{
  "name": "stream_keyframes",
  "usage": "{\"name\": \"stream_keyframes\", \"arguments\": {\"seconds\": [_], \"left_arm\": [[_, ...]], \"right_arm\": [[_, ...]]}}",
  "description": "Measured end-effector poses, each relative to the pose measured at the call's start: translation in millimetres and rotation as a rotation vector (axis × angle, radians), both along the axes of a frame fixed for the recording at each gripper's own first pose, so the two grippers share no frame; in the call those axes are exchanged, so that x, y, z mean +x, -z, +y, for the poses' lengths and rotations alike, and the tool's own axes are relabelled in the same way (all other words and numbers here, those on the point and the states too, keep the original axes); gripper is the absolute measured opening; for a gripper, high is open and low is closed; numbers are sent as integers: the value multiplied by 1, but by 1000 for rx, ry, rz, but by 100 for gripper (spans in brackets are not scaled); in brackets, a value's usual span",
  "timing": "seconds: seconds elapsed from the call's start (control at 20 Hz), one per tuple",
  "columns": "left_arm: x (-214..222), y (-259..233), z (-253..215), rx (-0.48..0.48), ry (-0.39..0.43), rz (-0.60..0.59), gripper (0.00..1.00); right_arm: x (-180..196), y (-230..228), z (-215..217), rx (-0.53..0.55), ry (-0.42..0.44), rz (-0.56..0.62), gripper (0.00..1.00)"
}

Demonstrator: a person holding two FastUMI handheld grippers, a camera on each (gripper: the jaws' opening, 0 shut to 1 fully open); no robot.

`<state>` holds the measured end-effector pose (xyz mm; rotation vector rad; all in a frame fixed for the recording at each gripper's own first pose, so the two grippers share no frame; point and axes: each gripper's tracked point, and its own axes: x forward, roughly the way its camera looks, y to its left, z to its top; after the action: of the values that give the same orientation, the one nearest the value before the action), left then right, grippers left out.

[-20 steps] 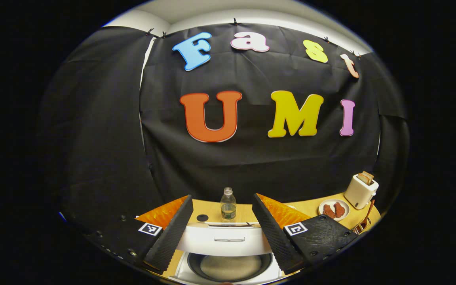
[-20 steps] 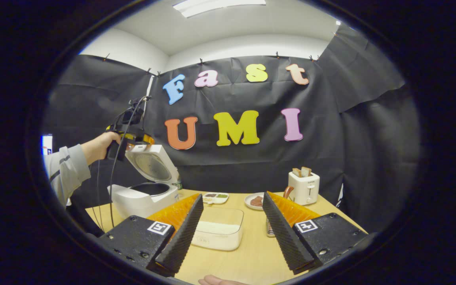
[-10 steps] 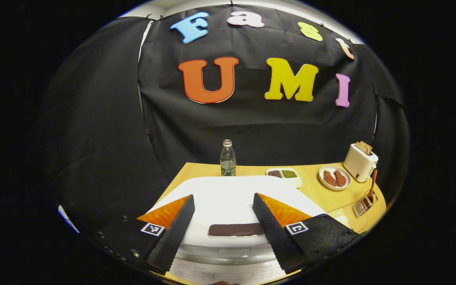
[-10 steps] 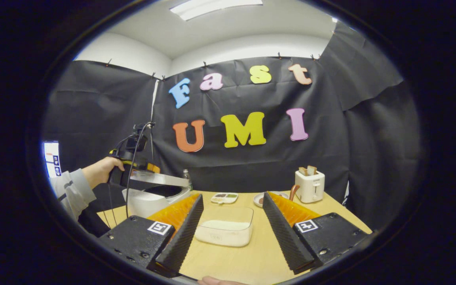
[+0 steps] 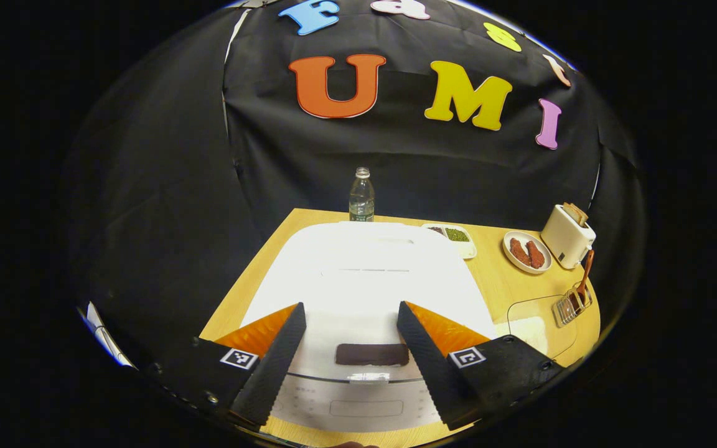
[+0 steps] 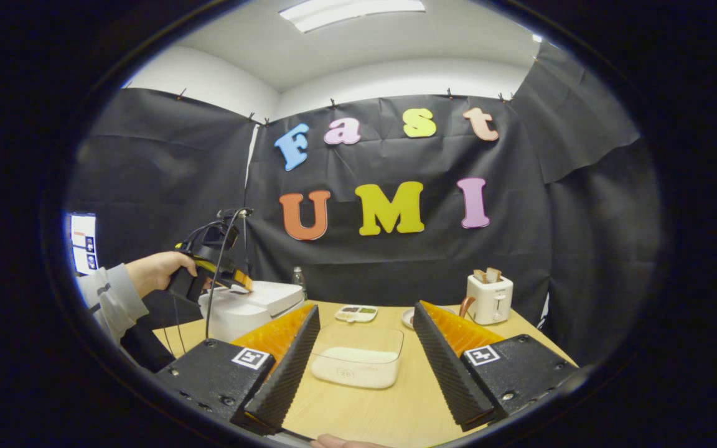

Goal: Close the left gripper, press the button to open the rice cooker; take a wooden spoon from the chopstick holder with the right hand, scoop a spoonful of rice and pour it into the rice cooker, then put the wooden spoon back into the chopstick holder.

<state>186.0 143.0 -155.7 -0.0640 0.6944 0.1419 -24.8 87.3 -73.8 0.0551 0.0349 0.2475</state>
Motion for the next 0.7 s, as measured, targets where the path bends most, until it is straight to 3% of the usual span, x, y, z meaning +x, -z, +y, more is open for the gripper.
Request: {"name": "stream_keyframes", "arguments": {"seconds": [0.5, 0.7], "left_arm": [[-21, 4, -19, -6, 56, -18, 95], [-30, 4, -20, -8, 41, -24, 95]], "right_arm": [[-13, -8, 12, -29, -18, -30, 100], [-17, -7, 16, -38, -29, -30, 98]]}}
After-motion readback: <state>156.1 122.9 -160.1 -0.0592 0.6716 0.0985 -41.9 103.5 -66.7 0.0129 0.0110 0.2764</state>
